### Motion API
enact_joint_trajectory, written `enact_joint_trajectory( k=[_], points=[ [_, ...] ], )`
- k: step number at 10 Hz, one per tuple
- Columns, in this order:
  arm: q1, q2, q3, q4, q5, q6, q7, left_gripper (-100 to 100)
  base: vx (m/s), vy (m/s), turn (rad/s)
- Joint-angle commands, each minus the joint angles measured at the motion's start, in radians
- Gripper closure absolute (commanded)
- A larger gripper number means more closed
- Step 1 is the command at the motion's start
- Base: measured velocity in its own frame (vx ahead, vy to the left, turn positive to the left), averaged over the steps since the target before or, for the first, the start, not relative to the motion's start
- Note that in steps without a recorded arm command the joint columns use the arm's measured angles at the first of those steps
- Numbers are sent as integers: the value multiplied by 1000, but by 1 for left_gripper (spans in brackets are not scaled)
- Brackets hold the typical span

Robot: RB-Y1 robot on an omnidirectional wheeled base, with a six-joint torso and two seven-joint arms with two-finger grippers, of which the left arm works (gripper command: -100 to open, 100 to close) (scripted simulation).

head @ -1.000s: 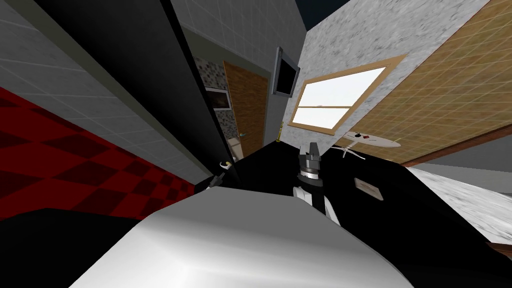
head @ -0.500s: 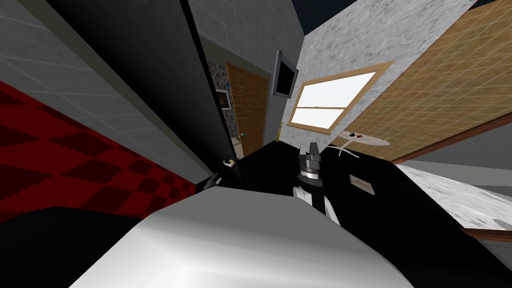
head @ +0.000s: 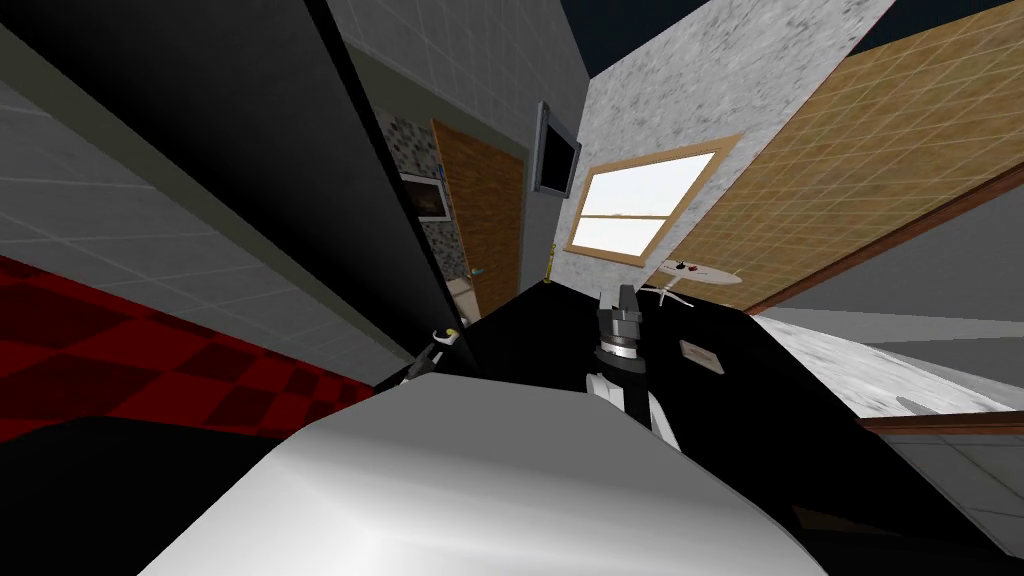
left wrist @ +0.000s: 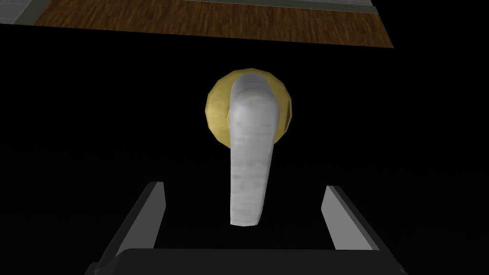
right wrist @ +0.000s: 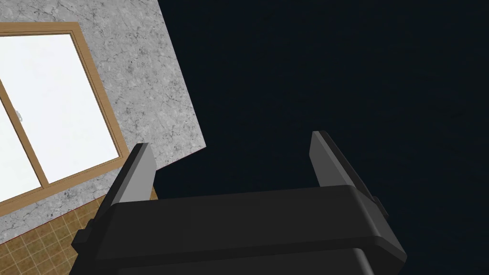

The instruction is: Pull the door open

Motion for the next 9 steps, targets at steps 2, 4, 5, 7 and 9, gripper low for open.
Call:
enact_joint_trajectory(
  k=[2, 4, 5, 7, 9],
  points=[
    [-21, -7, 26, 2, 17, 39, -2, -100, 153, -2, -188],
    [-17, -5, 20, 2, 13, 28, -1, 100, 29, 3, -1],
    [-17, -5, 20, 2, 13, 28, -1, 100, -23, -2, -4],
    [-17, -5, 20, 2, 13, 28, -1, 100, -14, 1, -4],
    [-17, -5, 20, 2, 13, 28, -1, 100, 0, 0, 0]
  ],
)
